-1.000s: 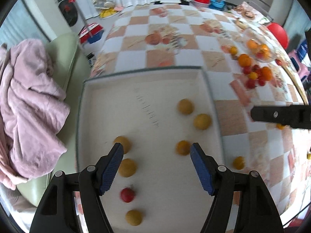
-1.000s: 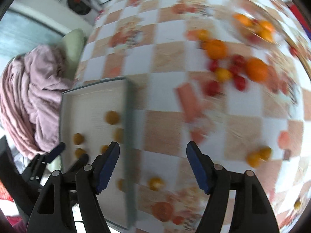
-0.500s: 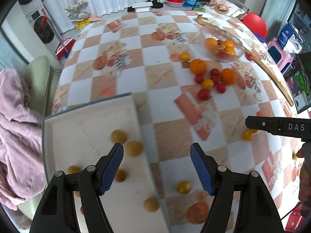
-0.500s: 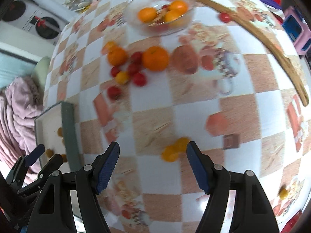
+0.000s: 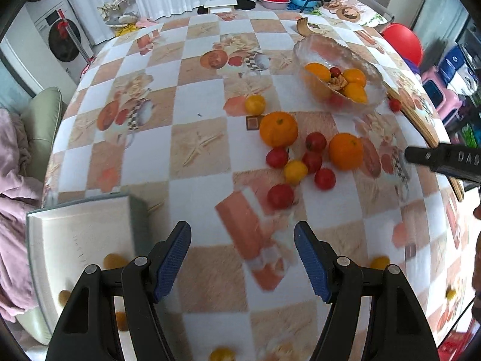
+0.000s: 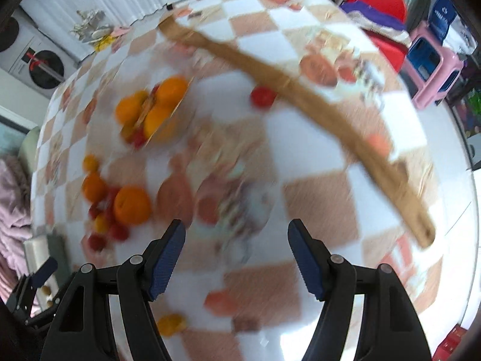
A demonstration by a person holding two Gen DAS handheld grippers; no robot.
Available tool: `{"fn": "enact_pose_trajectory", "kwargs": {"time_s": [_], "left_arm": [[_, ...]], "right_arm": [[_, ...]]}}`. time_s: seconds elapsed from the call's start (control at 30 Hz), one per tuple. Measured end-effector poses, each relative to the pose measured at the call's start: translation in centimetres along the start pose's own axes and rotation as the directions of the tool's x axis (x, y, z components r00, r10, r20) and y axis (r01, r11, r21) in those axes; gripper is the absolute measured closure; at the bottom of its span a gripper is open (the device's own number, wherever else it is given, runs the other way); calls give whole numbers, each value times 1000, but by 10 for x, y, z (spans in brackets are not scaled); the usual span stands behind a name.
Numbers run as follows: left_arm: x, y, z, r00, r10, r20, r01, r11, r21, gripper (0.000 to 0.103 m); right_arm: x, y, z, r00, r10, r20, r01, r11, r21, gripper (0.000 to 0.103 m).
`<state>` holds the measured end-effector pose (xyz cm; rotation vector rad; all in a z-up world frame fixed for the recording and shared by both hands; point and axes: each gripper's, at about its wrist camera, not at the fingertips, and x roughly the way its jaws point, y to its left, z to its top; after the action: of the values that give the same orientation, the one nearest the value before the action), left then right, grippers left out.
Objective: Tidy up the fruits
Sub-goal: 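Move both open grippers back over the fruit pile, then grasp a red cherry tomato with the right gripper while the left grasps another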
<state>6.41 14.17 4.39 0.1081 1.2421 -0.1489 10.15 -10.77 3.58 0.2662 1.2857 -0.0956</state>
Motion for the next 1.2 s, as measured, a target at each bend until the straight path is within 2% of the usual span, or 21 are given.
{"fn": "enact_pose_trajectory", "kwargs": {"time_s": [0.23,0.43,0.57,0.67,0.7,0.73,0.8,0.9,1.0,1.2], "left_arm": [[25,-9,10,1000,15,-7,-15,999,-35,31],[38,-17,13,1000,27,-14,-28,999,-34,31],[42,-21,14,1000,31,-7,-31,999,-29,31],[43,-21,15,1000,29,1,-29,999,-25,31],[43,-21,16,1000,29,3,-28,999,-23,31],[43,-21,16,1000,29,5,-29,999,-22,31],[43,-21,17,999,31,8,-31,999,-20,31],[43,-21,17,1000,26,13,-25,999,-23,31],[43,-20,17,1000,11,19,-11,1000,-21,40],[41,-20,15,1000,10,18,-10,1000,-12,40]], "right_arm": [[16,-14,45,997,-51,54,52,999,-12,36],[26,-4,62,993,-72,92,80,992,-93,38],[37,7,70,993,-75,94,87,988,-130,45],[41,7,71,991,-89,101,100,988,-115,51],[41,6,72,989,-91,113,103,989,-108,56],[40,5,72,989,-88,116,100,989,-105,68],[39,2,75,990,-73,120,84,992,-93,79],[36,-5,74,992,-45,122,53,997,-62,79],[29,-14,67,993,-12,114,16,999,-30,79],[16,-20,30,997,39,67,-38,999,-15,79]]}}
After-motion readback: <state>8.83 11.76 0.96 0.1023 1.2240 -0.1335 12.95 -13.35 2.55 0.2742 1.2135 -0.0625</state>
